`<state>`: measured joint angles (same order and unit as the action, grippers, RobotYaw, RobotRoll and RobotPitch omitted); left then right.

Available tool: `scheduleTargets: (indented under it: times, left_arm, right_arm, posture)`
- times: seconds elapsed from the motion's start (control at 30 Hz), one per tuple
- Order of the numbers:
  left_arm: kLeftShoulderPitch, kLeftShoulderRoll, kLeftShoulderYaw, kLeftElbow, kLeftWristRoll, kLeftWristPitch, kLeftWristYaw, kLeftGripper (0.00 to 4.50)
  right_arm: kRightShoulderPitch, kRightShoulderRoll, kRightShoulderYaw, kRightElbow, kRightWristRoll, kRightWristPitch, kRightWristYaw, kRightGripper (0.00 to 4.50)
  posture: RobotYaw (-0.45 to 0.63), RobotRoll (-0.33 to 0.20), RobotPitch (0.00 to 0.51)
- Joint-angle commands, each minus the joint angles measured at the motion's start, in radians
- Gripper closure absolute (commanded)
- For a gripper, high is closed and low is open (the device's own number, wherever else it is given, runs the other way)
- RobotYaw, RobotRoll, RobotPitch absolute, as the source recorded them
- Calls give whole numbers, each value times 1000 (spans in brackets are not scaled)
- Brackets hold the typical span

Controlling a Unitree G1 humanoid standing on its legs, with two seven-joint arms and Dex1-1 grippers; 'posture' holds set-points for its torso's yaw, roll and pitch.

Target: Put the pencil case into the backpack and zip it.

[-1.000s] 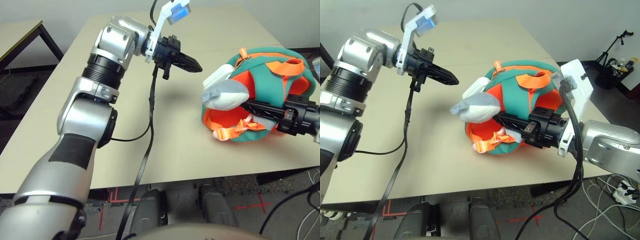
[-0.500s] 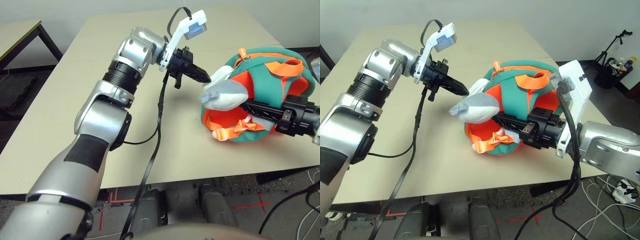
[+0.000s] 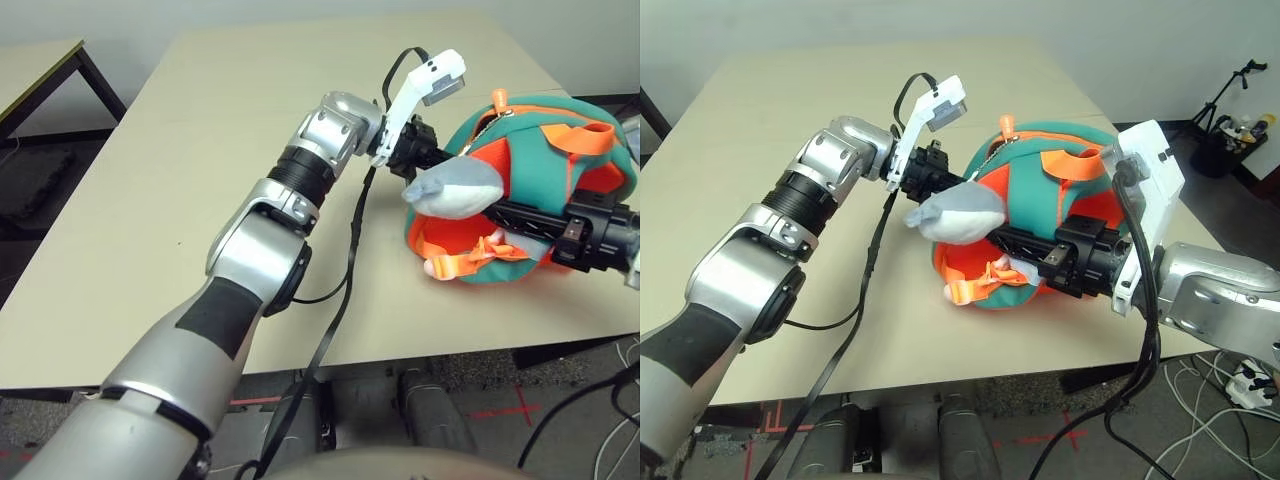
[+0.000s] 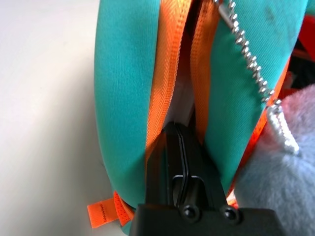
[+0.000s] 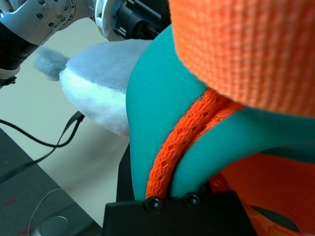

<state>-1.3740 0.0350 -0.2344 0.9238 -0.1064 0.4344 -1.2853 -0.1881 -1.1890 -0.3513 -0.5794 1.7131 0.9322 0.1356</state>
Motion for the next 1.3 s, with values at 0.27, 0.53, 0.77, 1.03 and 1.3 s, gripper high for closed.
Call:
scheduleTargets:
  times: [0.27, 0.53, 0.77, 1.03, 1.3]
  left_arm:
    - [-28, 251, 38, -296, -33, 72, -81, 3893]
    - [101, 488, -11, -754, -102, 307, -152, 1350]
    - [210, 524, -61, -972, -153, 385, -116, 0]
    - [266, 490, -89, -1046, -183, 406, -32, 0]
    - [300, 427, -138, -1015, -149, 351, 67, 0]
  right_arm:
    - [-19, 19, 29, -26, -3, -4, 33, 4397]
    - [-73, 47, 84, 26, -78, 13, 96, 4397]
    - [-106, 71, 110, 56, -131, 32, 141, 4397]
    - [-121, 93, 113, 60, -144, 52, 146, 4397]
    - [-128, 111, 113, 50, -136, 60, 132, 4397]
  posture:
    - [-148, 0, 73]
    - [-93, 0, 67]
    - [-77, 0, 68]
    - [-87, 0, 78]
    - [-94, 0, 82]
